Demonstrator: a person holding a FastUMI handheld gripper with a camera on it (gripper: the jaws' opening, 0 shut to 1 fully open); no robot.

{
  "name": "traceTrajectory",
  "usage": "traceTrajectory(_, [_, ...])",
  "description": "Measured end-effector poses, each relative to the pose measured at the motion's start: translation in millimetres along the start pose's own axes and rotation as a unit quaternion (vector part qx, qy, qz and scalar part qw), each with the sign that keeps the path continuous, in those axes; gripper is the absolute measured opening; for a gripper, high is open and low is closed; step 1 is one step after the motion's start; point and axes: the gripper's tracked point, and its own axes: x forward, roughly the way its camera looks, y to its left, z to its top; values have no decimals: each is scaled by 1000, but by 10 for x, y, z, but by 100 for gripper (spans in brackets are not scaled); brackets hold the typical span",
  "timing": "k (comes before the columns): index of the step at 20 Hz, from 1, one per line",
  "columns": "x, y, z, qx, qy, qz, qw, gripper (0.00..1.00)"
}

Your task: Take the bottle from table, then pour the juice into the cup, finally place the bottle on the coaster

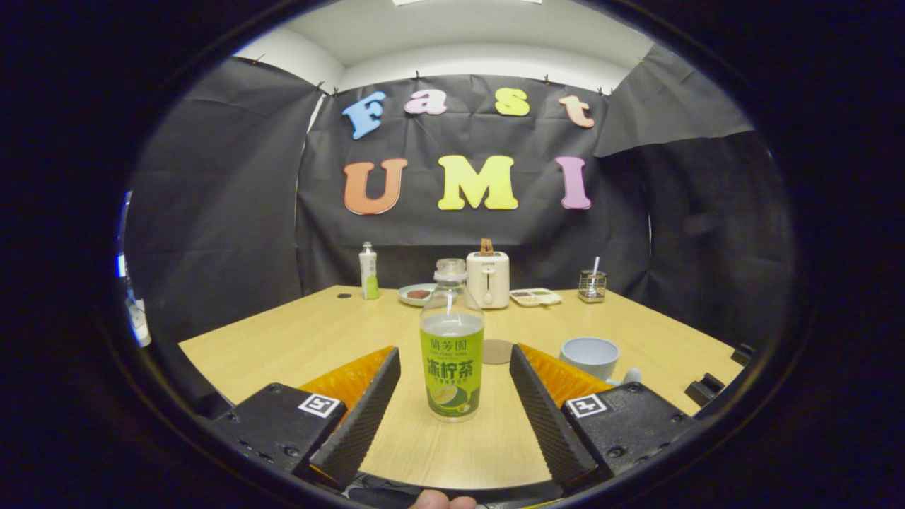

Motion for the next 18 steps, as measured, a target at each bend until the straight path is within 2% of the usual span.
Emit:
traceTrajectory(11, [576, 20, -394, -5, 66, -1, 998, 100])
traceTrajectory(18, [761, 32, -402, 17, 85, 2, 996, 100])
